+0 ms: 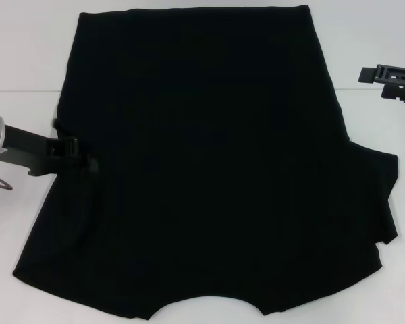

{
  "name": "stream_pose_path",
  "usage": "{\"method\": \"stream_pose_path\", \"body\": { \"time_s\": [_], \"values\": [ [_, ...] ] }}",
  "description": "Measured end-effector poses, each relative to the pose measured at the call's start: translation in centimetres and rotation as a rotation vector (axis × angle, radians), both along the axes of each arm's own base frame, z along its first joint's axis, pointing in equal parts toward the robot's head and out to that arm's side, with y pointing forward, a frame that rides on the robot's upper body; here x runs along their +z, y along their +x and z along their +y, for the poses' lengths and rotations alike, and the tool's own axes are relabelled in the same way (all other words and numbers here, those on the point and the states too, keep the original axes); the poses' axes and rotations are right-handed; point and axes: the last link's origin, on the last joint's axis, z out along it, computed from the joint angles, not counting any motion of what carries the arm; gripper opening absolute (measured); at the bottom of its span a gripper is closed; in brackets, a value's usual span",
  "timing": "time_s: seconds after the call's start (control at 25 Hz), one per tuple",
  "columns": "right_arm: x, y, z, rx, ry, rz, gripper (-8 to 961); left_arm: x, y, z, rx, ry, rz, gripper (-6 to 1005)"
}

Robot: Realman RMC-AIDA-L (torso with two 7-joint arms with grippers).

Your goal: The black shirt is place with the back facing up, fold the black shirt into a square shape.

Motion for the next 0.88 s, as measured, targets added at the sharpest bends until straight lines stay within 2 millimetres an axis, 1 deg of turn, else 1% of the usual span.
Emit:
{"method": "stream_pose_path", "body": {
  "time_s": [0.08,0.2,0.28,0.32,0.4,0.52,0.64,0.84,0.88],
  "values": [
    [0.0,0.1,0.0,-0.001,-0.001,-0.004,906,0.1,-0.6,0.2,0.031,0.006,0.019,78],
    [0.2,0.2,0.0,-0.002,-0.004,-0.011,903,1.9,-1.4,-0.1,0.041,0.072,-0.001,109],
    [0.1,0.2,-0.1,0.000,-0.012,-0.023,901,3.2,-1.7,-0.8,-0.006,0.116,-0.043,130],
    [0.1,0.3,-0.2,-0.001,-0.017,-0.032,900,3.9,-1.7,-1.4,-0.063,0.141,-0.095,141],
    [0.0,0.7,-0.5,0.003,-0.038,-0.059,898,4.6,-1.6,-2.8,-0.205,0.168,-0.184,208],
    [-0.1,1.3,-1.2,-0.007,-0.095,-0.104,895,4.6,-1.4,-4.9,-0.405,0.183,-0.289,307],
    [0.3,2.4,-2.3,-0.061,-0.173,-0.144,892,4.0,-1.9,-5.5,-0.423,0.178,-0.293,414],
    [1.2,4.4,-4.6,-0.206,-0.260,-0.171,887,3.0,-2.2,-5.4,-0.398,0.167,-0.304,612],
    [1.4,4.7,-5.0,-0.228,-0.271,-0.168,886,2.9,-2.2,-5.4,-0.398,0.166,-0.304,628]
  ]
}}
